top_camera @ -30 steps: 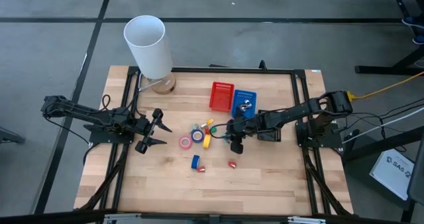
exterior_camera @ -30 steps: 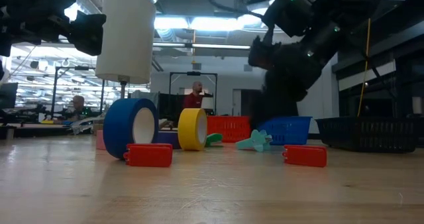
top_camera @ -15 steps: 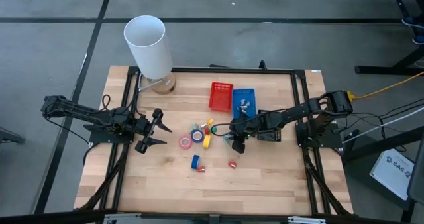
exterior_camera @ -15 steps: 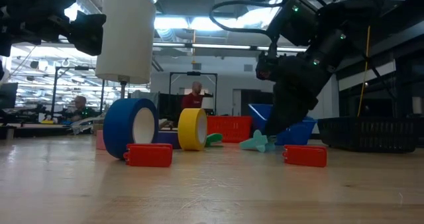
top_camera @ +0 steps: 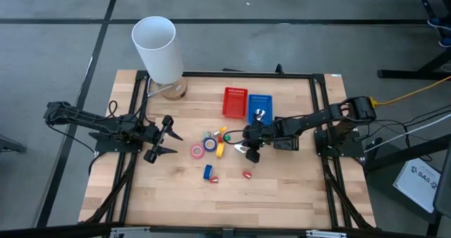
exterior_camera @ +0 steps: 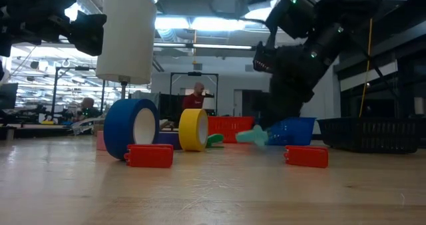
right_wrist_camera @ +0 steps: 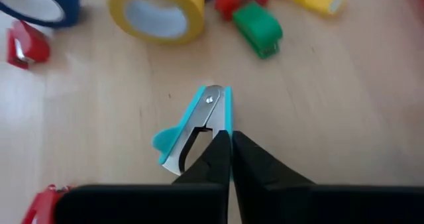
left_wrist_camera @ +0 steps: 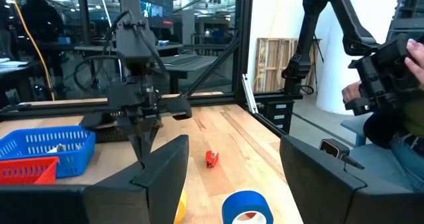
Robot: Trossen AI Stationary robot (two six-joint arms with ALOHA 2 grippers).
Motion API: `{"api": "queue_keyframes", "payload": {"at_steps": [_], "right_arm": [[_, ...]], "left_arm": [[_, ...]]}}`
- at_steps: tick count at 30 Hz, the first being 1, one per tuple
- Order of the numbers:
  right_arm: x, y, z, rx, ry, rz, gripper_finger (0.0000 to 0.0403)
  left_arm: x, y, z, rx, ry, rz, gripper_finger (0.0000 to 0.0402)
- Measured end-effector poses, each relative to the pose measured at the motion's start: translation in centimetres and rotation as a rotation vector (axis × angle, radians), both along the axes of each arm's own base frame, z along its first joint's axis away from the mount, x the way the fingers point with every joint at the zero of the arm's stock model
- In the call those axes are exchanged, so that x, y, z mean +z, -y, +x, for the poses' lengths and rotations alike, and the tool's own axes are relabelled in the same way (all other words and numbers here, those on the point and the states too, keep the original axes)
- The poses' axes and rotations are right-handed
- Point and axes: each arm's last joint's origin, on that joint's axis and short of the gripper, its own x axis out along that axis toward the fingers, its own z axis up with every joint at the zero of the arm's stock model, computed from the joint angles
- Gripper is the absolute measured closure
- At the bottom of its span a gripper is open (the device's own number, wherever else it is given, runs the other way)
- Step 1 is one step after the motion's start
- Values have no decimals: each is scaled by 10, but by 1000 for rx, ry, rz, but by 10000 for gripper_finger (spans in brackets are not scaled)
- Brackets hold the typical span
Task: Pick and place Stapler, Stapler remover, tape
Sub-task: Put the light blue staple remover into the blue bin
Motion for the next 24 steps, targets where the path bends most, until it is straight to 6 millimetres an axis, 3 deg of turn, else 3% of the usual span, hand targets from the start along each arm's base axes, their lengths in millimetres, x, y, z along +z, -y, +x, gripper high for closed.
{"api": "queue_keyframes", "payload": {"at_steps": [6,12,16,24], "right_arm": [[21,-2,7,71,0,-16,400],[61,0,7,228,19,-77,401],[89,10,-6,346,102,-71,401],[116,45,-41,250,69,-157,402]], "left_arm": [[0,0,0,0,0,-1,167],[0,0,0,0,0,0,166],[0,0,0,0,-1,0,166],[0,0,0,0,-3,0,166]]}}
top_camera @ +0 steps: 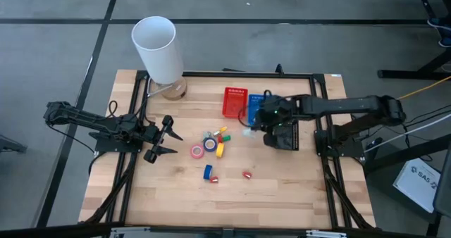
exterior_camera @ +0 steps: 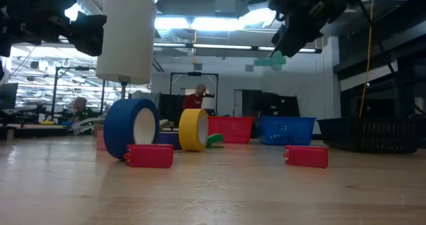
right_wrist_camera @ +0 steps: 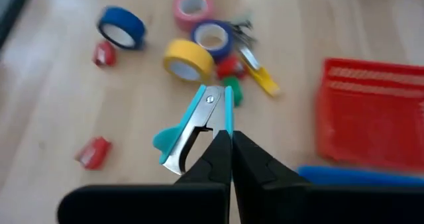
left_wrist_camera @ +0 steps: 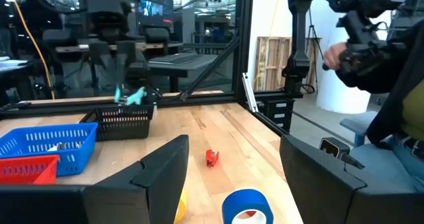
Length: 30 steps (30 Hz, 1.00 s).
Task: Pick and place Stapler, Stapler remover, tape
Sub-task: Put the light blue staple remover into the blue bin
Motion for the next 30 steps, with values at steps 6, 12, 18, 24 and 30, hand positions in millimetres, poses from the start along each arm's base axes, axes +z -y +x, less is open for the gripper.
{"api": "queue_keyframes", "payload": {"at_steps": [6,12,18,24,30], "right_arm": [[-6,26,-14,-40,-116,-56,402],[-11,54,-26,-79,-190,-90,403],[-11,79,-34,-146,-187,-110,403],[-12,98,-34,-205,-93,-155,403],[-29,107,-38,-243,-61,-162,403]], "left_arm": [[0,0,0,0,-1,0,166],[0,0,0,0,-1,0,167],[0,0,0,0,-1,0,166],[0,0,0,0,-1,0,167],[0,0,0,0,0,0,166]]}}
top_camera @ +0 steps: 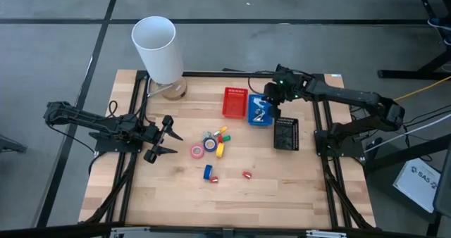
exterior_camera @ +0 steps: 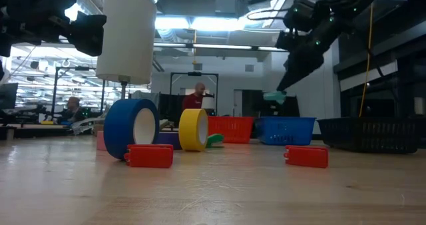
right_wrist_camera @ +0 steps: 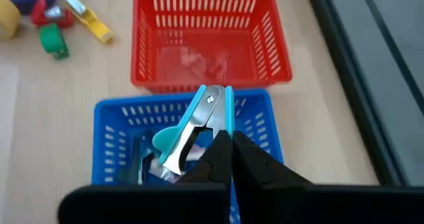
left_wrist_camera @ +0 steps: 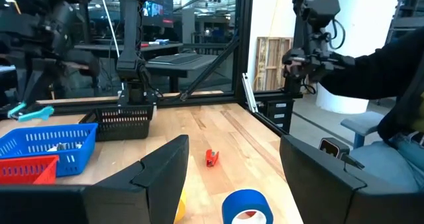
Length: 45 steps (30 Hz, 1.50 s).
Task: Pick and place Stapler, Stapler remover, tape
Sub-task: Put the light blue staple remover into the blue bin, then put the yellow tape into the black bin
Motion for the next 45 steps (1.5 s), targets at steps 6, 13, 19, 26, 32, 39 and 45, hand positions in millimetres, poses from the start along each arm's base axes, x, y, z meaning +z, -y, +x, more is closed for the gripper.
{"api": "queue_keyframes", "payload": {"at_steps": [6,13,19,26,32,39,45], "right_arm": [[-17,4,-9,-23,8,68,403],[-34,4,-15,-76,33,71,403],[-37,5,-15,-90,53,50,403],[-34,8,-13,-81,97,45,397],[-35,8,-14,-82,92,50,359],[-35,7,-13,-142,94,67,308],[-35,-10,-3,-42,89,51,273]], "left_arm": [[0,0,0,0,-1,0,167],[0,0,0,0,0,0,166],[0,0,0,0,0,0,166],[0,0,0,0,0,0,167],[0,0,0,0,0,0,166],[0,0,0,0,0,0,167],[0,0,0,0,0,0,166]]}}
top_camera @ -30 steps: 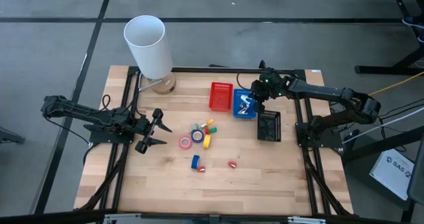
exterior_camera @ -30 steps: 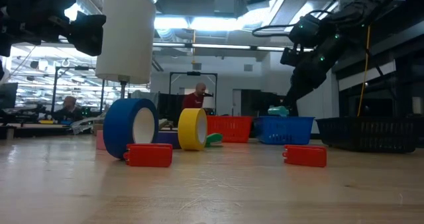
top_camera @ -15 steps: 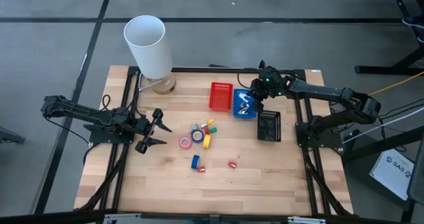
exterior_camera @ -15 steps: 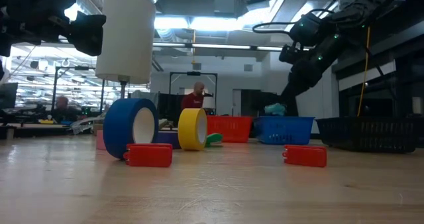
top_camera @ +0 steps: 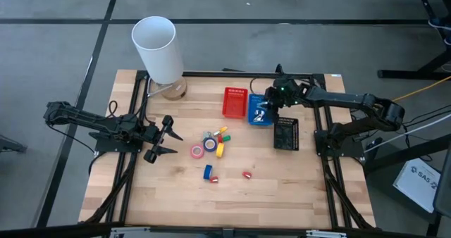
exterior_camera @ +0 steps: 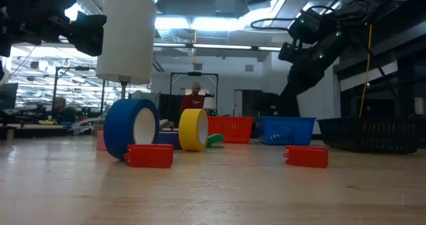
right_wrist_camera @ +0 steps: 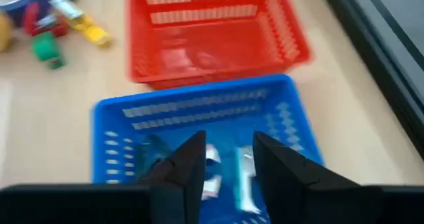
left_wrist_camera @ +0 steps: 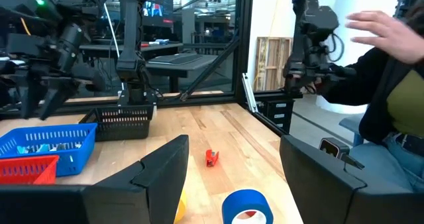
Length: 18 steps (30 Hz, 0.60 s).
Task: Pick and place Stapler, Stapler remover, tape
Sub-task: Put the yellow tape into the black bin
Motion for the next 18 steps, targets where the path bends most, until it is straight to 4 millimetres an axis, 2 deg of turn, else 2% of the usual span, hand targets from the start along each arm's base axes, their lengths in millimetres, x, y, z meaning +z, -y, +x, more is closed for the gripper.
{"api": "queue_keyframes", "payload": {"at_steps": [6,12,18], "right_arm": [[6,-26,18,106,78,-22,270],[20,-49,36,148,254,-24,270],[25,-69,51,114,170,-50,293]], "left_arm": [[0,0,0,0,-1,-1,167],[0,0,0,0,0,0,166],[0,0,0,0,0,-1,167]]}}
